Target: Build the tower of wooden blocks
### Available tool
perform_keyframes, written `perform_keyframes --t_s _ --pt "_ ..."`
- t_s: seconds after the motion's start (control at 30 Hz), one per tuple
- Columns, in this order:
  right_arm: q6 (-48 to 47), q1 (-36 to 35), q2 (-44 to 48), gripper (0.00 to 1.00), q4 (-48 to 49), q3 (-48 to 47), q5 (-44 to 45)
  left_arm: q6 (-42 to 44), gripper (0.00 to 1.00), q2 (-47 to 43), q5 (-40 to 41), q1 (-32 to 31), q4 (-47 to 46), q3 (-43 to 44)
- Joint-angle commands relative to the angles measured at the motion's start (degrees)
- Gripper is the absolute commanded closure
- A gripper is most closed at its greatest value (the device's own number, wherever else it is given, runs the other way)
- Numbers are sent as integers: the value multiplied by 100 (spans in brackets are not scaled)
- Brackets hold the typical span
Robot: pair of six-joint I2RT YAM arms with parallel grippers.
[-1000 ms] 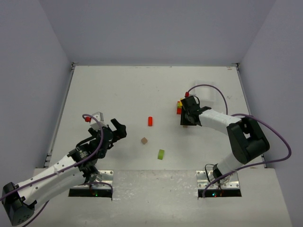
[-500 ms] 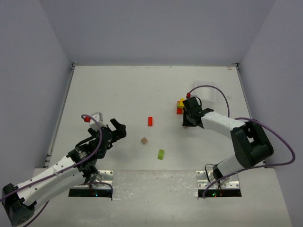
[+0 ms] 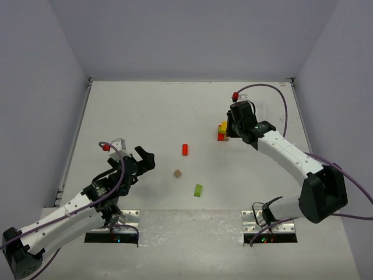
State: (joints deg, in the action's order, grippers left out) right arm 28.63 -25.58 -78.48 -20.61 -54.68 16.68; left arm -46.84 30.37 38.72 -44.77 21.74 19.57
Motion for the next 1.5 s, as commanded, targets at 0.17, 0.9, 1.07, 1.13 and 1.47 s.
perform_keyframes --t_s 0.17,0.9,1.07,1.13,1.47 --pt "-232 105 -1486 85 -320 -1764 87 -91 0 56 243 48 -4 38" --pt "-50 175 -2152 83 -707 -2207 175 -167 0 296 417 48 32 91" --pt "-7 201 -2162 82 -707 -2205 274 -176 0 252 400 48 49 82" --pt "2 202 -2162 81 -700 -2197 322 -176 0 242 407 48 50 74" --pt "171 217 -2145 80 -473 -1970 354 -194 0 265 426 48 41 73"
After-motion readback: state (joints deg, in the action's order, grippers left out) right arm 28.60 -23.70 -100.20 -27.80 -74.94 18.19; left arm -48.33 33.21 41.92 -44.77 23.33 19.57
